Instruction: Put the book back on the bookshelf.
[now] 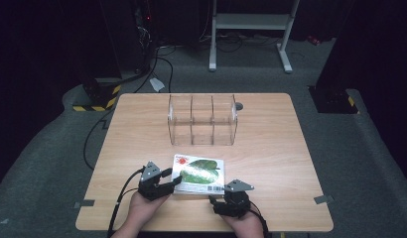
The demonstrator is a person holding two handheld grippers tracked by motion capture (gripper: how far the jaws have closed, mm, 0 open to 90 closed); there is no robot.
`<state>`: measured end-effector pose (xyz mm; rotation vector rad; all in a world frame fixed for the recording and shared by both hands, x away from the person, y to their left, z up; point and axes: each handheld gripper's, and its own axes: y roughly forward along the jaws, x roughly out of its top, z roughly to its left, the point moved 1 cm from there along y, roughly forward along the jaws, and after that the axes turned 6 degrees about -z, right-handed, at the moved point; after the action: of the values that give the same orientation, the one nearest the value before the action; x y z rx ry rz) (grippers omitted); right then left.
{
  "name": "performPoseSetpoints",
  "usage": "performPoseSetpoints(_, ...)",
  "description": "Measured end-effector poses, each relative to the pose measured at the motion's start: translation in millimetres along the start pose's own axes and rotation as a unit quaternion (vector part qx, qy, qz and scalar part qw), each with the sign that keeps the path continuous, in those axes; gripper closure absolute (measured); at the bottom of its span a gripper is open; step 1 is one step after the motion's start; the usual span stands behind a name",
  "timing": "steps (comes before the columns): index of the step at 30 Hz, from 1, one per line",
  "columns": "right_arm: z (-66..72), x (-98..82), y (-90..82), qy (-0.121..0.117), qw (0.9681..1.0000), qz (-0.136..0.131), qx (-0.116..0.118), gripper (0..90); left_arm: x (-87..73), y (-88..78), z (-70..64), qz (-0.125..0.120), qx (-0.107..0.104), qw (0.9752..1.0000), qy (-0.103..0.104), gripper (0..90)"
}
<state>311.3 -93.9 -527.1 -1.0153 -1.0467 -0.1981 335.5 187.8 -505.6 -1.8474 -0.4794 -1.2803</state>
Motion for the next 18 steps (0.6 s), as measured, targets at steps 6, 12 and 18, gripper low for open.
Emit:
performPoseSetpoints(6, 1.7, -0.2, 0.5, 0.000, 1.0000, 0.000, -0.001, 27.8, 6.6, -7.4, -6.3, -0.026, -0.005, 0.9995, 0.019, 47.7)
performPoseSetpoints(12, 2.5, -0.3, 0.7, -0.004, 1.0000, -0.002, 0.000, 27.9, 12.1, -12.3, -11.7, -0.042, -0.007, 0.9985, 0.034, 47.9)
performPoseSetpoints(18, 4.1, 0.7, 0.9, 0.001, 0.9999, -0.011, -0.008, 28.8, 13.2, -13.3, -12.8, -0.046, -0.008, 0.9980, 0.043, 48.1)
